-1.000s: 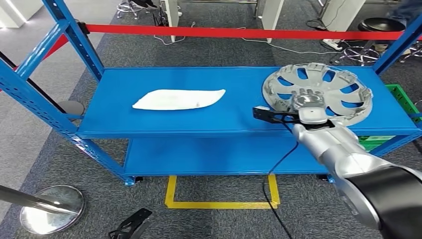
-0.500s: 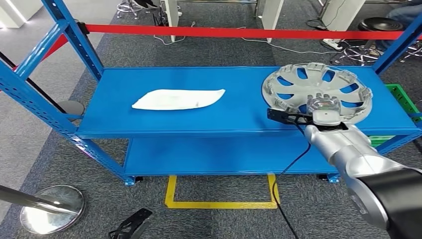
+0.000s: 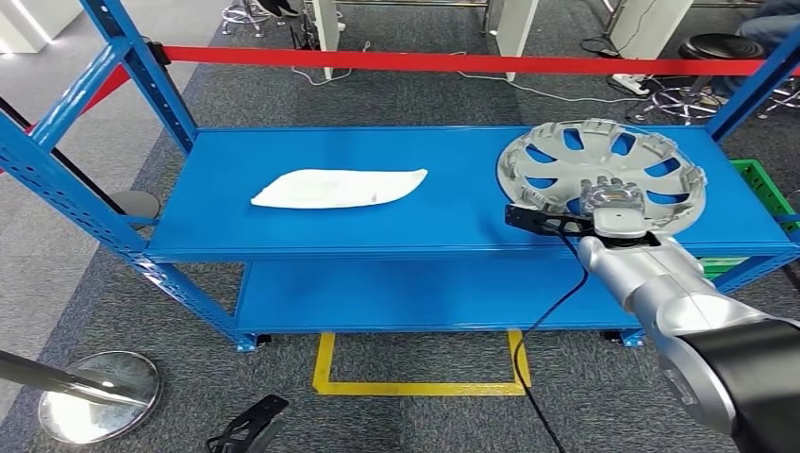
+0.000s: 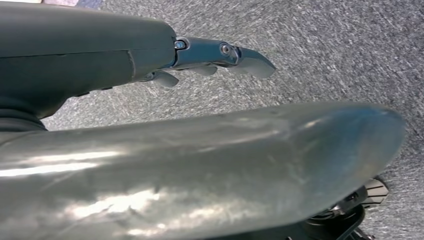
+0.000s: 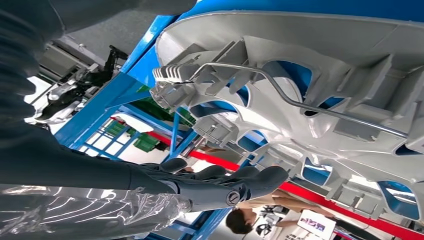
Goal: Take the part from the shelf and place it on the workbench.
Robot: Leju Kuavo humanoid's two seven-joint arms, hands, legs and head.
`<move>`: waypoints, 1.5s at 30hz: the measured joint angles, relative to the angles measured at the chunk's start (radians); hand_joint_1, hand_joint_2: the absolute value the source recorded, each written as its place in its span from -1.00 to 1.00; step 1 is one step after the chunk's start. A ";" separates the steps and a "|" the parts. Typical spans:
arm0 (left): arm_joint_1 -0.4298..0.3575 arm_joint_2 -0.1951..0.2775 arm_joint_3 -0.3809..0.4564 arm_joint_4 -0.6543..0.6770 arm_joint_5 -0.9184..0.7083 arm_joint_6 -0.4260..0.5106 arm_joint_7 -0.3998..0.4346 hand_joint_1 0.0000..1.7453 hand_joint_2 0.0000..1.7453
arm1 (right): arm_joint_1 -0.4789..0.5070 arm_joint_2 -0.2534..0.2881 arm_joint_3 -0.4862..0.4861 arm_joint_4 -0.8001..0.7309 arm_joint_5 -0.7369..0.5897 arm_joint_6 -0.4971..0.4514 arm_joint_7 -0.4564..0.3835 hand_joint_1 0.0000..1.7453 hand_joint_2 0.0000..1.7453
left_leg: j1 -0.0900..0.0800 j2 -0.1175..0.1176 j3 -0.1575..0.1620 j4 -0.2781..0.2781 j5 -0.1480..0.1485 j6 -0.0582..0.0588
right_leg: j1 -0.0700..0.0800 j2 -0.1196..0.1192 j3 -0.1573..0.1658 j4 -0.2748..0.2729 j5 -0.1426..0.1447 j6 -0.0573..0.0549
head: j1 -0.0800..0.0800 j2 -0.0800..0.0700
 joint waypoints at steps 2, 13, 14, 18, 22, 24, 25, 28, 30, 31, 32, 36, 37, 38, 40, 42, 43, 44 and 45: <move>0.000 0.000 0.000 0.000 0.000 0.000 0.002 -1.00 -1.00 | 0.000 0.001 0.000 0.000 0.003 -0.002 -0.005 -1.00 1.00 | 0.000 0.000 0.000 0.000 0.000 0.000 | 0.000 0.000 0.000 0.000 0.000 0.000 | 0.000 0.000; -0.001 0.002 0.000 0.000 0.000 -0.001 0.006 -1.00 -1.00 | 0.000 0.012 0.000 0.000 0.009 -0.007 -0.014 -1.00 1.00 | -0.010 0.000 0.000 0.003 -0.009 0.012 | -0.009 0.000 0.002 -0.001 -0.005 0.009 | 0.000 0.000; -0.001 0.002 0.000 0.000 -0.001 -0.001 0.006 -1.00 -1.00 | 0.000 0.013 0.000 0.000 0.009 -0.008 -0.015 -1.00 1.00 | -0.012 0.000 0.000 0.004 -0.011 0.015 | -0.011 0.000 0.003 -0.002 -0.006 0.011 | 0.000 0.000; -0.004 0.002 0.000 0.000 -0.002 -0.001 0.006 -1.00 -1.00 | -0.003 0.017 0.000 -0.001 0.014 -0.012 -0.021 -1.00 1.00 | -0.011 0.000 0.013 -0.006 -0.024 0.030 | -0.014 0.000 0.006 0.013 -0.015 0.023 | 0.001 0.000; -0.007 0.001 0.000 0.000 -0.002 -0.001 0.006 -1.00 -1.00 | -0.001 0.020 0.000 -0.002 0.020 -0.014 -0.025 -1.00 1.00 | -0.009 0.000 0.037 -0.009 -0.035 0.035 | -0.014 0.000 -0.115 0.227 -0.098 0.026 | 0.005 0.000; -0.006 0.000 0.000 0.000 -0.002 -0.001 0.006 -1.00 -1.00 | 0.006 0.021 -0.001 -0.002 0.020 -0.014 -0.026 -1.00 1.00 | -0.007 -0.001 0.046 -0.007 -0.044 0.031 | -0.017 0.000 -0.181 0.306 -0.102 0.030 | 0.005 0.000; -0.005 0.000 0.000 0.000 -0.002 -0.001 0.006 -1.00 -1.00 | 0.007 0.021 -0.001 -0.002 0.020 -0.014 -0.027 -1.00 1.00 | -0.004 -0.003 0.052 -0.005 -0.049 0.027 | -0.019 0.000 -0.188 0.288 -0.075 0.033 | 0.006 0.000; -0.006 -0.001 0.000 0.000 -0.002 0.002 0.006 -1.00 -1.00 | 0.004 0.022 -0.001 -0.001 0.021 -0.015 -0.028 -1.00 1.00 | 0.004 -0.006 0.070 0.007 -0.070 0.007 | -0.029 0.000 -0.133 0.098 0.052 0.045 | 0.007 0.000; -0.008 -0.001 0.000 0.000 -0.001 0.005 0.006 -1.00 -1.00 | 0.002 0.024 -0.001 -0.001 0.021 -0.015 -0.030 -1.00 1.00 | 0.004 -0.007 0.069 0.016 -0.078 -0.006 | -0.028 0.002 -0.110 0.037 0.075 0.032 | 0.008 0.000; -0.009 -0.002 0.001 0.000 -0.001 0.005 0.006 -1.00 -1.00 | 0.001 0.025 -0.001 -0.001 0.021 -0.015 -0.030 -1.00 1.00 | 0.003 -0.007 0.067 0.018 -0.081 -0.009 | -0.025 0.003 -0.108 0.036 0.069 0.020 | 0.008 0.000; -0.009 -0.002 0.001 0.000 -0.001 0.005 0.007 -1.00 -1.00 | 0.000 0.026 -0.002 -0.001 0.021 -0.013 -0.030 -1.00 1.00 | 0.003 -0.007 0.066 0.017 -0.083 -0.008 | -0.026 0.004 -0.108 0.039 0.074 0.011 | 0.007 0.000; -0.011 -0.002 0.000 0.000 -0.004 0.000 0.007 -1.00 -1.00 | -0.019 0.029 -0.016 -0.001 0.005 0.092 -0.005 -1.00 1.00 | 0.003 -0.005 0.069 0.015 -0.078 0.015 | -0.026 0.009 -0.110 0.039 0.075 0.009 | 0.004 0.000; -0.012 -0.002 -0.001 0.000 -0.007 -0.001 0.007 -1.00 -1.00 | -0.025 0.029 -0.023 0.000 0.000 0.139 0.006 -1.00 1.00 | 0.003 -0.005 0.071 0.014 -0.077 0.016 | -0.024 0.011 -0.110 0.039 0.073 0.006 | 0.004 0.000; -0.015 -0.003 -0.001 0.000 -0.010 -0.002 0.007 -1.00 -1.00 | -0.029 0.030 -0.030 0.001 -0.005 0.187 0.017 -1.00 1.00 | 0.004 -0.005 0.073 0.012 -0.077 0.018 | -0.022 0.012 -0.109 0.039 0.072 0.004 | 0.004 0.000; -0.020 -0.005 -0.002 0.000 -0.015 -0.003 0.008 -1.00 -1.00 | -0.036 0.029 -0.042 0.002 -0.011 0.269 0.033 -1.00 1.00 | 0.007 -0.003 0.078 0.006 -0.082 0.011 | -0.017 0.015 -0.107 0.040 0.070 -0.004 | 0.004 0.000; -0.024 -0.006 -0.003 0.000 -0.018 -0.004 0.009 -1.00 -1.00 | -0.039 0.029 -0.051 0.003 -0.015 0.308 0.039 -1.00 1.00 | 0.012 -0.001 0.083 0.002 -0.086 -0.012 | -0.013 0.016 -0.104 0.040 0.068 -0.009 | 0.005 0.000; -0.026 -0.008 -0.003 0.000 -0.018 -0.005 0.009 -1.00 -1.00 | -0.038 0.029 -0.053 0.004 -0.016 0.318 0.040 -1.00 1.00 | 0.013 0.000 0.084 0.001 -0.087 -0.023 | -0.011 0.017 -0.102 0.040 0.068 -0.010 | 0.005 0.000; -0.027 -0.010 -0.003 0.000 -0.020 -0.005 0.010 -1.00 -1.00 | -0.038 0.029 -0.056 0.005 -0.017 0.330 0.044 -1.00 1.00 | 0.015 0.000 0.085 0.001 -0.087 -0.030 | -0.011 0.017 -0.101 0.040 0.068 -0.010 | 0.005 0.000; -0.027 -0.012 -0.004 0.000 -0.022 -0.005 0.011 -1.00 -1.00 | -0.038 0.029 -0.059 0.006 -0.018 0.345 0.048 -1.00 1.00 | 0.015 0.000 0.086 0.001 -0.087 -0.034 | -0.010 0.017 -0.100 0.040 0.068 -0.010 | 0.005 0.000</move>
